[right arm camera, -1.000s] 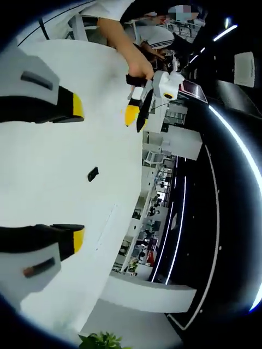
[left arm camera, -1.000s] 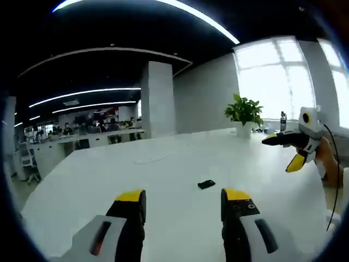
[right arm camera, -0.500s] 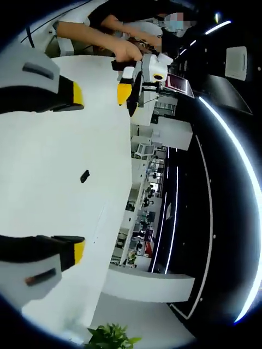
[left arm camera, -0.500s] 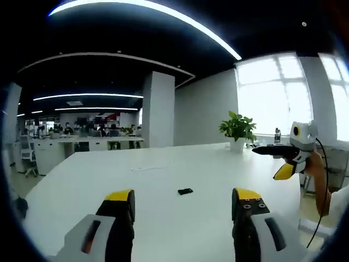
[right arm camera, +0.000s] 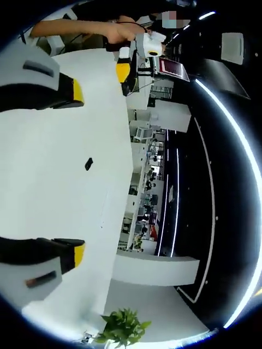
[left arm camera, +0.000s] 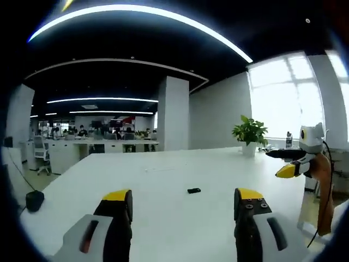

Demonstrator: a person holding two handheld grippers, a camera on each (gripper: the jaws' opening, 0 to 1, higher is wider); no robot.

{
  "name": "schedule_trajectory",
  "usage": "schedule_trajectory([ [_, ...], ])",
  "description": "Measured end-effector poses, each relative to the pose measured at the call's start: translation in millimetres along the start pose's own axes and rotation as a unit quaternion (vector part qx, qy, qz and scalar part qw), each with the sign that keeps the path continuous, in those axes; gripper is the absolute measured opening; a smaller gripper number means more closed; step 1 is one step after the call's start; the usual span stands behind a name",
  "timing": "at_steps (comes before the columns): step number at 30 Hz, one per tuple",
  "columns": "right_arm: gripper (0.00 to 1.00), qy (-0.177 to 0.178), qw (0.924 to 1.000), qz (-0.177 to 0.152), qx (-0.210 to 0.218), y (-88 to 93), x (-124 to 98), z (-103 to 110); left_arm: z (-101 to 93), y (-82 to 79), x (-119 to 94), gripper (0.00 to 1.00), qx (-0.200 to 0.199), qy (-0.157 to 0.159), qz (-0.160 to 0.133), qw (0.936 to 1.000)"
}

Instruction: Snap the two parts of the plastic buckle together until the buckle closes and remains connected.

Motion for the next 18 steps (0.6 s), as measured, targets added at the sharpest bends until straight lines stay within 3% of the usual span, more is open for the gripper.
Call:
schedule_trajectory([
  [3, 1.0, 0.019, 0.9996, -0.012, 0.016, 1.1, -7.9, -4.0, -0.5, 6.9, -4.1, 0.78, 0.003, 0.0, 0.009, 1.0],
  [6, 1.0, 0.079, 0.9968, -0.002, 0.016, 10.1, -26.6, -12.1, 2.3, 15.4, -10.1, 0.82, 0.0, -0.007, 0.019, 0.9998],
  [7, 1.0, 0.124, 0.9923, 0.009, 0.008, 13.6, -39.7, -17.1, 5.8, 21.3, -14.2, 0.83, -0.014, -0.013, 0.025, 0.9995],
  [9, 1.0, 0.145, 0.989, 0.021, 0.021, 17.8, -50.9, -16.4, 10.0, 26.4, -17.6, 0.86, -0.017, -0.016, 0.031, 0.9992],
  [11, 1.0, 0.167, 0.9856, 0.003, 0.029, 12.3, -57.2, -21.8, 15.3, 31.0, -20.4, 0.87, -0.017, -0.023, 0.037, 0.9989],
  [12, 1.0, 0.174, 0.9843, -0.001, 0.029, 10.6, -58.0, -24.9, 16.9, 32.7, -21.5, 0.87, -0.015, -0.025, 0.04, 0.9988],
  [15, 1.0, 0.146, 0.9885, 0.017, 0.035, 15.8, -52.6, -28.2, 22.4, 37.2, -25.9, 0.88, -0.014, -0.028, 0.045, 0.9985],
  [18, 1.0, 0.163, 0.9843, 0.009, 0.067, 29.3, -57.0, -35.9, 24.9, 37.2, -29.7, 0.9, -0.019, -0.031, 0.041, 0.9985],
])
Point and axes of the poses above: the point that each gripper's makers call its tool centre point, and the gripper's own axes: x roughly forward along the fingers, z roughly to its left, y roughly out of its underside, the point moved 1 cm from there along -x, roughly backward along the fingers, and after that the axes turned 7 degrees about -y, right-handed, at the moved point
